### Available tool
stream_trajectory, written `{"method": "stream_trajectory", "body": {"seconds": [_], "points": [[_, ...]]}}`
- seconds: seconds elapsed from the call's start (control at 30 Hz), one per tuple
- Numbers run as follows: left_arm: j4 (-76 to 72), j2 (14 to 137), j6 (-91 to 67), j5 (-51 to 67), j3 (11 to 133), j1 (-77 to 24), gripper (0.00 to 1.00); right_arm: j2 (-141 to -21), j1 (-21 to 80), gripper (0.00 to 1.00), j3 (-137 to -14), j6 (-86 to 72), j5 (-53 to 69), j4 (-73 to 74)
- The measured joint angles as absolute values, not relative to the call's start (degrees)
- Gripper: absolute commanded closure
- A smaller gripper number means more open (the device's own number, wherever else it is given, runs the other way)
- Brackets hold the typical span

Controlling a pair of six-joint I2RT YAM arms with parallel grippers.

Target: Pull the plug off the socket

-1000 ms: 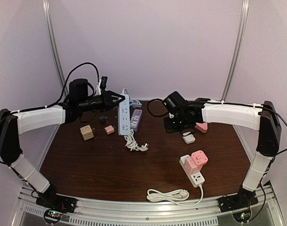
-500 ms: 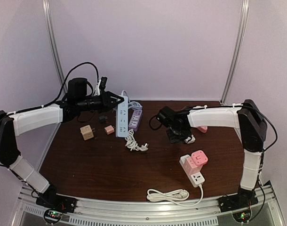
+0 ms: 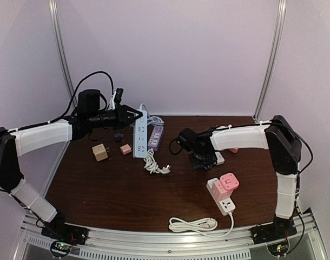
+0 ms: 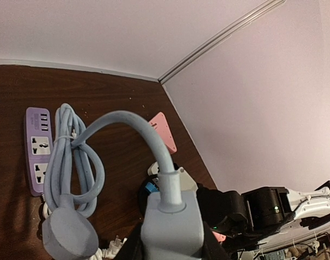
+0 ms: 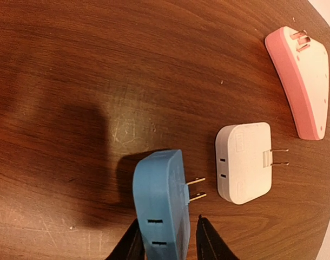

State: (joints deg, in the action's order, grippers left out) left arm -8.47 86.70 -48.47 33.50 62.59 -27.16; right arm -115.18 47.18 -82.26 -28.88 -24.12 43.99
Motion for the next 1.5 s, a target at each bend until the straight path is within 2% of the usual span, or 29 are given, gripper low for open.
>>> {"method": "stream_trajectory", "body": {"seconds": [0.4,0.47,0.63,0.83,1.1,1.5], "points": [[-9.0,87.5,-48.9,33.8,63.9,-27.2,1.0,-114.7,47.3,0.47,-80.8,-29.0,-18.0,39.5],[-9.8,88.7,-49.5,34.0,64.4,-27.2,1.0,-113.8,47.3,0.41,-80.0,-28.9,-17.2,38.8],[-10.6,92.5,-50.5,34.0,65.7,-27.9,1.0,-107.0,46.7,0.3,-75.4,-29.4,-15.2,36.1],[-10.6,99.0,-50.7,33.3,71.6,-30.5,1.0,-95.2,45.1,0.22,-70.1,-30.2,-14.7,33.2],[-9.8,111.9,-50.5,32.4,86.5,-33.8,1.0,-83.7,43.3,0.17,-63.8,-30.4,-15.2,31.8],[-0.2,144.0,-50.5,33.8,123.2,-34.5,1.0,-75.2,43.0,0.14,-59.4,-33.2,-14.0,31.9]]}}
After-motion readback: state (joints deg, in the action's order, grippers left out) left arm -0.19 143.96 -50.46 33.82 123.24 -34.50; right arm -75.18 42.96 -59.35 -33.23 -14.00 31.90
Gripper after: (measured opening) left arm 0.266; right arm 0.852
